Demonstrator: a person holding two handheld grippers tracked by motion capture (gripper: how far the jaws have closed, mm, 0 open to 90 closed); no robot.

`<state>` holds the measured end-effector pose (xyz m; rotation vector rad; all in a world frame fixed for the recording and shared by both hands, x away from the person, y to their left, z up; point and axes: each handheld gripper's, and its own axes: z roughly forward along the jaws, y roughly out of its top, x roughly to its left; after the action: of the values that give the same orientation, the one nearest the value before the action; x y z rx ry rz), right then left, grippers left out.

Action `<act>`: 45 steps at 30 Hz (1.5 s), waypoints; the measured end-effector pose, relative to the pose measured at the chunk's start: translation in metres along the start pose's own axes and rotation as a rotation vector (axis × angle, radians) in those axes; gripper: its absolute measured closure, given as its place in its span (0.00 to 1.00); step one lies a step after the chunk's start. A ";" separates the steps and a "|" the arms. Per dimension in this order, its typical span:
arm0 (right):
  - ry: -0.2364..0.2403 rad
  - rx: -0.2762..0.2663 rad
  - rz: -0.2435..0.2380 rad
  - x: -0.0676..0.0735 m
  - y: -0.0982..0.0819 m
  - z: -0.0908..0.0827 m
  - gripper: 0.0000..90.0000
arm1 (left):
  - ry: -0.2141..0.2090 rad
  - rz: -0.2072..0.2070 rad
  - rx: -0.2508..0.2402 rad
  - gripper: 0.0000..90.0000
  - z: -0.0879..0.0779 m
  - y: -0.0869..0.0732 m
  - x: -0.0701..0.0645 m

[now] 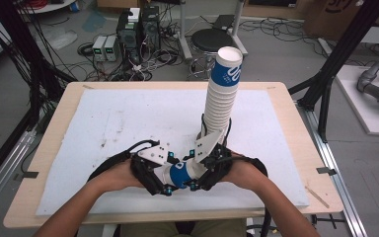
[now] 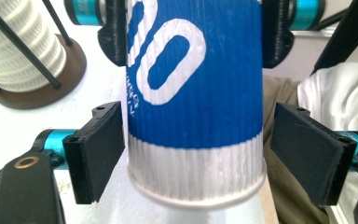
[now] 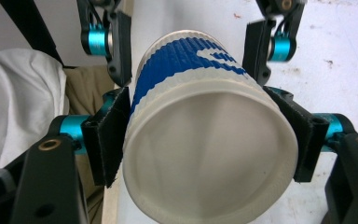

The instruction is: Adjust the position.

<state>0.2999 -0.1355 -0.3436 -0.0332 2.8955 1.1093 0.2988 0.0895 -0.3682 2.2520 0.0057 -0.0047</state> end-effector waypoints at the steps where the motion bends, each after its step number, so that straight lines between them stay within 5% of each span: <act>1: -0.002 -0.005 0.003 0.000 -0.001 -0.001 0.31 | 0.004 -0.005 -0.010 0.20 -0.001 -0.001 0.000; 18: -0.054 -0.137 0.095 -0.006 -0.032 -0.015 0.31 | 0.121 -0.126 -0.301 0.20 -0.016 -0.040 0.000; 28: -0.082 -0.247 0.151 -0.008 -0.050 -0.017 0.31 | 0.162 -0.146 -0.421 0.20 -0.021 -0.052 0.000; 45: -0.097 -0.400 0.193 0.000 -0.060 -0.017 0.31 | 0.163 -0.147 -0.503 0.19 -0.018 -0.056 -0.002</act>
<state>0.3017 -0.1918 -0.3705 0.2843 2.5886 1.6548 0.2967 0.1388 -0.3998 1.7396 0.2344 0.0915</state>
